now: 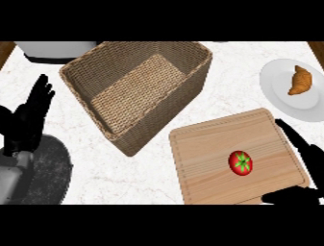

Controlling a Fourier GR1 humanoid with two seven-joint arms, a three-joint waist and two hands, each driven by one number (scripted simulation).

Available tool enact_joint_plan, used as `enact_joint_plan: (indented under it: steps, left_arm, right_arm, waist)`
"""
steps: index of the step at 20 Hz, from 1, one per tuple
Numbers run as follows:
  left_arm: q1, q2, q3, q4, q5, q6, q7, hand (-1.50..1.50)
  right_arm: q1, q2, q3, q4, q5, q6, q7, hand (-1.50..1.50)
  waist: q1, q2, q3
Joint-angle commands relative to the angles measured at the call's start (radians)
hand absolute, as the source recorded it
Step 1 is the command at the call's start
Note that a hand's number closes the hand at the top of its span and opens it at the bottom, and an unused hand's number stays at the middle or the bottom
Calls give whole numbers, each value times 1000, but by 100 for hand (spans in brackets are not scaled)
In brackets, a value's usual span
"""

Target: Pick the tomato from the cutting board and place it in the basket

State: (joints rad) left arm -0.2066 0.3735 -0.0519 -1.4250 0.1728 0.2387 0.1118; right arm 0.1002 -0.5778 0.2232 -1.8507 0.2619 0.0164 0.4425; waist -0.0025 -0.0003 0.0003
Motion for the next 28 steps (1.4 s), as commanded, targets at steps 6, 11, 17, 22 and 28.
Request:
enact_joint_plan:
  steps: [6,11,17,22,28]
  left_arm:
    - [-18,-56,34,51,-67,-21,-17,0]
    - [24,-72,78,24,-83,-69,-36,0]
    - [19,-88,96,-55,-122,-73,40,0]
    - [22,-99,129,-73,-113,-108,55,0]
    - [20,-91,152,-88,-125,-126,87,0]
  right_arm:
    - [100,142,37,50,200,-87,-154,-150]
    - [29,210,2,50,221,-13,-99,-150]
    - [99,249,-35,64,251,-11,-194,-150]
    - [27,285,-50,157,303,21,-178,-150]
    - [44,332,-26,254,393,-39,-221,-150]
  waist:
    - [-4,0,0]
    - [1,0,0]
    - [0,-1,0]
    - [2,0,0]
    - [2,0,0]
